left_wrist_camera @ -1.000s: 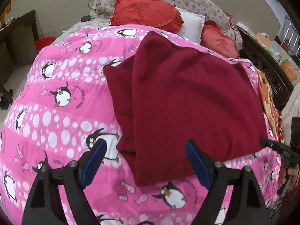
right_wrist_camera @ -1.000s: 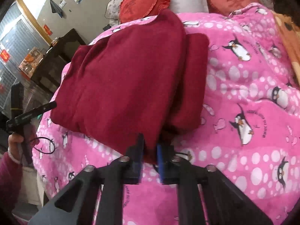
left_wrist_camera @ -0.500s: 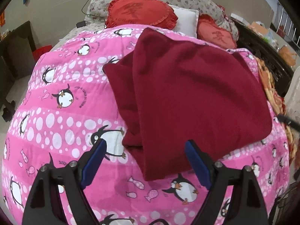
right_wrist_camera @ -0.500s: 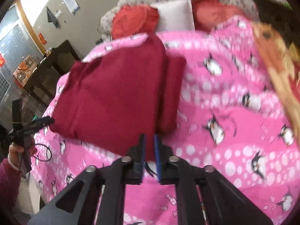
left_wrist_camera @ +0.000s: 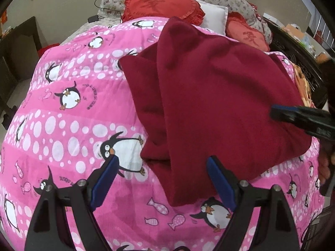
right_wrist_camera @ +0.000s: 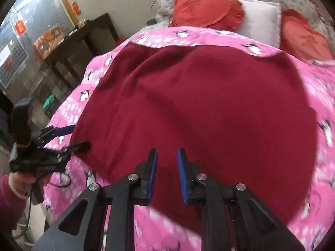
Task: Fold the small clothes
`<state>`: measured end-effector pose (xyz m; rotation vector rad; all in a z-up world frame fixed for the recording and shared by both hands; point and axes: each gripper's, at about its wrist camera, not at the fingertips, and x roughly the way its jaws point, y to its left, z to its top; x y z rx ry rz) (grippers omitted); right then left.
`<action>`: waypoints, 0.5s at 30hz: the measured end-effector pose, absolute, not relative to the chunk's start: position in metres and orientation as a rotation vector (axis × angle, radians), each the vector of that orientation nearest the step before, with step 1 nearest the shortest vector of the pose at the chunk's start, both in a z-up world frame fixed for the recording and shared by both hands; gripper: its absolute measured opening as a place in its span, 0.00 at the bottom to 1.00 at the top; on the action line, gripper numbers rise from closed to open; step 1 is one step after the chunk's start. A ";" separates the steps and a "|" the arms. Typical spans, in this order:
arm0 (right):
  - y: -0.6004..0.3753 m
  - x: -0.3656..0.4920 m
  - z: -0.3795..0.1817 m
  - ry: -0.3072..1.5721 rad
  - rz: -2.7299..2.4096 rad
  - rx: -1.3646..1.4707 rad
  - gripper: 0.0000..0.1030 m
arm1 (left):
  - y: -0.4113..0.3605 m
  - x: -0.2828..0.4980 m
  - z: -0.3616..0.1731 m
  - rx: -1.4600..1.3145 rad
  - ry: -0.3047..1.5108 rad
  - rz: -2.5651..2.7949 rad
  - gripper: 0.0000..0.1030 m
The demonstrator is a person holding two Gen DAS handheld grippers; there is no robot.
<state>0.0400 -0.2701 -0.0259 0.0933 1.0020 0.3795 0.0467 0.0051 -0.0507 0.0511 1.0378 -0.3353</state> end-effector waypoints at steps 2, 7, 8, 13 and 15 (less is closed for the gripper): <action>-0.259 0.054 -0.033 1.012 0.384 0.087 0.00 | 0.006 0.048 -0.053 0.048 1.042 -0.338 0.86; -0.241 0.081 -0.047 1.035 0.379 0.099 0.00 | 0.008 0.050 -0.058 0.033 1.055 -0.343 0.86; -0.238 0.084 -0.045 1.034 0.387 0.112 0.00 | 0.009 0.050 -0.057 0.032 1.059 -0.345 0.86; -0.214 0.088 -0.017 0.990 0.467 0.087 0.00 | 0.021 0.045 -0.044 0.050 1.066 -0.343 0.86; -0.199 0.092 -0.007 0.967 0.486 0.056 0.00 | 0.026 0.045 -0.038 0.052 1.066 -0.339 0.86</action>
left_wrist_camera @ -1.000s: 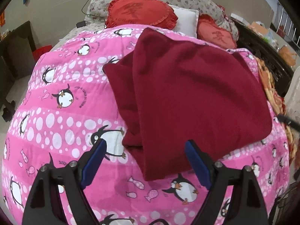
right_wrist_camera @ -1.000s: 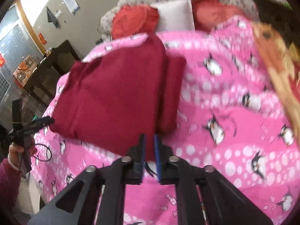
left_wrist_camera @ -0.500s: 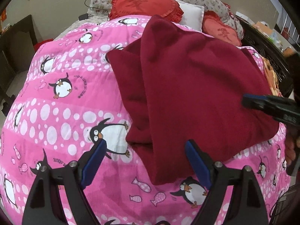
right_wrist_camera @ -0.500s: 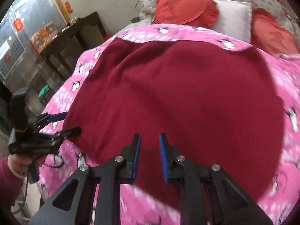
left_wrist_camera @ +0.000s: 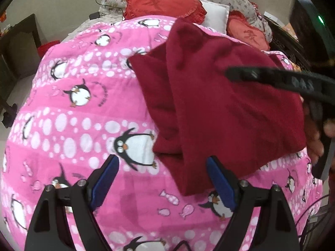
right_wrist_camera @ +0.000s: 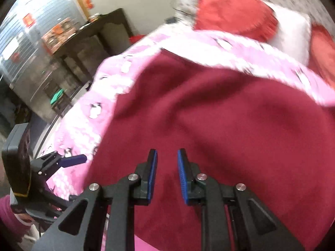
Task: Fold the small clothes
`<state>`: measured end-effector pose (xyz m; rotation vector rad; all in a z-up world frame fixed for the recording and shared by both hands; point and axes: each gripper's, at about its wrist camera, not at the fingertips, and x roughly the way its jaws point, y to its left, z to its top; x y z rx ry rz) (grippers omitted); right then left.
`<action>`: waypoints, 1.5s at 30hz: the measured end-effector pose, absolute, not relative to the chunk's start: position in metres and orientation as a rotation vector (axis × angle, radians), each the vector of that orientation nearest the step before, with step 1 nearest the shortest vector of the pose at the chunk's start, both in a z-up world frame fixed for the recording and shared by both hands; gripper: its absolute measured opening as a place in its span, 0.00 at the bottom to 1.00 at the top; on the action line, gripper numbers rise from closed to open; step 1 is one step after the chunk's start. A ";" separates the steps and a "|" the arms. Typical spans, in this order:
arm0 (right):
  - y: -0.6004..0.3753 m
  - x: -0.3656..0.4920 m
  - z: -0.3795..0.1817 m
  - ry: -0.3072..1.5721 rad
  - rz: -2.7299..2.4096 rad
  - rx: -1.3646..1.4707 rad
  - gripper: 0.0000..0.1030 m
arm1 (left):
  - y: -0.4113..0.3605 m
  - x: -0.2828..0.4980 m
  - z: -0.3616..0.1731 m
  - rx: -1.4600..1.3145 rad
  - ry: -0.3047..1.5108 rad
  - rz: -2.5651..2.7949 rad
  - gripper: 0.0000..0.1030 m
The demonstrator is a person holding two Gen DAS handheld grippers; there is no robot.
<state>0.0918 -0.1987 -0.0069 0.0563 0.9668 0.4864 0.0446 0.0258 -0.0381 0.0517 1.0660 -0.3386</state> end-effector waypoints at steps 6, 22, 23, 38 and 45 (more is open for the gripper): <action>-0.156 0.131 0.003 0.955 0.507 0.100 0.06 | 0.029 0.051 -0.022 0.043 1.061 -0.335 0.86; -0.095 0.163 -0.017 1.023 0.463 -0.052 0.00 | 0.047 0.055 -0.034 -0.069 1.068 -0.332 0.86; -0.091 0.165 -0.024 1.039 0.458 -0.063 0.00 | 0.048 0.057 -0.035 -0.084 1.073 -0.326 0.86; -0.074 0.164 -0.022 1.129 0.411 -0.163 0.34 | 0.056 0.045 -0.033 -0.132 1.053 -0.337 0.86; -0.063 0.161 -0.033 1.111 0.356 -0.267 0.04 | 0.064 0.045 -0.022 -0.111 1.011 -0.363 0.86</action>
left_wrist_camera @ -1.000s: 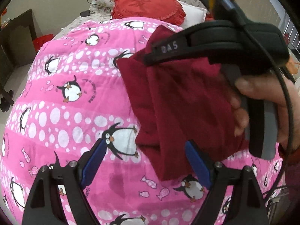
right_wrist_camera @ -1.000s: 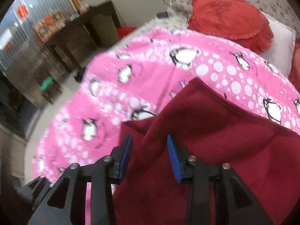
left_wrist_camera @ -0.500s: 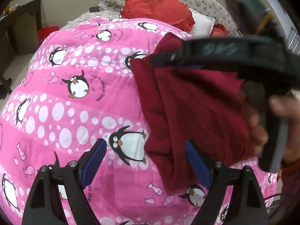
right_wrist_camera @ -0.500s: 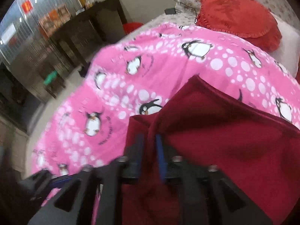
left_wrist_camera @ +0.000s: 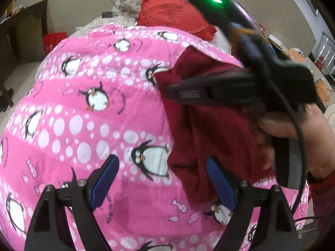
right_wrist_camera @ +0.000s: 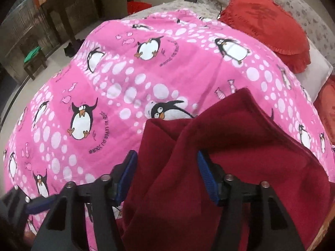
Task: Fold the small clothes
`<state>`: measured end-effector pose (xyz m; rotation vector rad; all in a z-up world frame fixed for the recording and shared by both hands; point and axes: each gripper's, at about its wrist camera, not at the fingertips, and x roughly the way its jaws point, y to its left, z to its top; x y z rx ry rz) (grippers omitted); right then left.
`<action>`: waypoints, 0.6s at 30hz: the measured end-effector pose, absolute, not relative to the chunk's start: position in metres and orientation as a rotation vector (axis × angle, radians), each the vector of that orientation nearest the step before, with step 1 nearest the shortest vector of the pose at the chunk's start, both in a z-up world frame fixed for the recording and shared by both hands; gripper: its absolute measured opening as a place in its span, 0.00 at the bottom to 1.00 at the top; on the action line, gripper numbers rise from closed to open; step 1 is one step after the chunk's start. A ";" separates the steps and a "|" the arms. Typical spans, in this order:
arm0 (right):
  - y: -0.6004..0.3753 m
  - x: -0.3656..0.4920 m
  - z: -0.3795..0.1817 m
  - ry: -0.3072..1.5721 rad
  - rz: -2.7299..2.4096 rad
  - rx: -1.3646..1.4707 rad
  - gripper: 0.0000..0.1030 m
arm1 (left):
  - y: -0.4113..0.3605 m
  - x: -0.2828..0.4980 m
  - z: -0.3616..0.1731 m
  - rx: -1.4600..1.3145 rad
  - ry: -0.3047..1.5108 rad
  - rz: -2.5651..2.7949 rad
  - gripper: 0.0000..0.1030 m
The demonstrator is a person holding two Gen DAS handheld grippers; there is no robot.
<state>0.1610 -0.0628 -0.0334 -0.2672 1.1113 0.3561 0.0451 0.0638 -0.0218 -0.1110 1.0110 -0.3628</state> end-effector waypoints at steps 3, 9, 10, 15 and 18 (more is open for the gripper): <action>-0.089 0.157 -0.020 1.093 0.424 -0.163 0.00 | 0.053 0.053 -0.012 -0.101 0.968 -0.429 0.86; -0.136 0.154 0.002 1.075 0.513 0.074 0.00 | 0.013 0.066 -0.014 -0.039 0.981 -0.590 0.87; -0.138 0.152 0.003 1.076 0.520 0.087 0.00 | 0.008 0.068 -0.017 -0.029 0.988 -0.591 0.87; -0.149 0.149 0.009 1.068 0.552 0.127 0.00 | 0.005 0.074 -0.038 -0.100 1.017 -0.561 0.76; -0.151 0.153 0.006 1.084 0.536 0.129 0.00 | 0.012 0.074 -0.050 -0.175 1.036 -0.562 0.47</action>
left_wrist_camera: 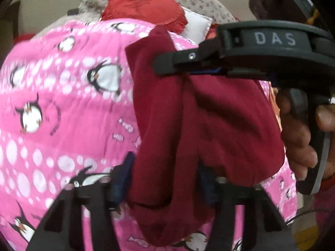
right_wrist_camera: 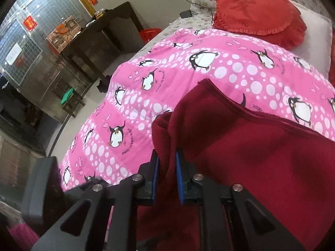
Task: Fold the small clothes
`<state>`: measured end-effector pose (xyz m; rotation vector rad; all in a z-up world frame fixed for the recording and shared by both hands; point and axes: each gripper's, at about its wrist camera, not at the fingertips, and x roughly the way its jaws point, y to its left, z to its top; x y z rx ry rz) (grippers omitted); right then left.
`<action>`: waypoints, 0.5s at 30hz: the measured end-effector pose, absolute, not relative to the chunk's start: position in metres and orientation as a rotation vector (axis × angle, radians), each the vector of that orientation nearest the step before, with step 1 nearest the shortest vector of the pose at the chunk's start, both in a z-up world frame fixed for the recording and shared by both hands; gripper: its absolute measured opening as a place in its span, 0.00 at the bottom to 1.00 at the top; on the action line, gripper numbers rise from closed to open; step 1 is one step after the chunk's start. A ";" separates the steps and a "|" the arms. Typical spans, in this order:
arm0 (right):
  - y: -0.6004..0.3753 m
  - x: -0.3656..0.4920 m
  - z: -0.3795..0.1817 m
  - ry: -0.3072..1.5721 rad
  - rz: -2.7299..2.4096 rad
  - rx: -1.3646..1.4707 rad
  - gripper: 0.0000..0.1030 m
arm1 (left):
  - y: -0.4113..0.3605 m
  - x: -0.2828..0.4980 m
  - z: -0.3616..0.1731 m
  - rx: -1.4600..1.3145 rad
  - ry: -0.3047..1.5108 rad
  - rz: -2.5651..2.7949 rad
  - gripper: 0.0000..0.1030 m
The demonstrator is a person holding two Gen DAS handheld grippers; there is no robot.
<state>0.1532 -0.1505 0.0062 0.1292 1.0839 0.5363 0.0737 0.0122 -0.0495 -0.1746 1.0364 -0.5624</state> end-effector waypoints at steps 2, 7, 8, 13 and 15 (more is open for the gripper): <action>-0.147 0.155 0.003 1.095 0.533 0.121 0.00 | 0.018 0.073 -0.054 -0.222 1.038 -0.574 0.39; -0.127 0.160 -0.001 1.125 0.492 0.080 0.24 | 0.025 0.069 -0.062 -0.287 1.037 -0.572 0.37; -0.122 0.162 -0.002 1.135 0.484 0.073 0.26 | 0.024 0.067 -0.062 -0.287 1.035 -0.571 0.37; -0.109 0.168 -0.009 1.133 0.414 0.023 0.41 | 0.028 0.063 -0.065 -0.336 1.028 -0.561 0.38; -0.100 0.170 -0.020 1.176 0.412 -0.006 0.42 | 0.027 0.061 -0.065 -0.332 1.023 -0.550 0.38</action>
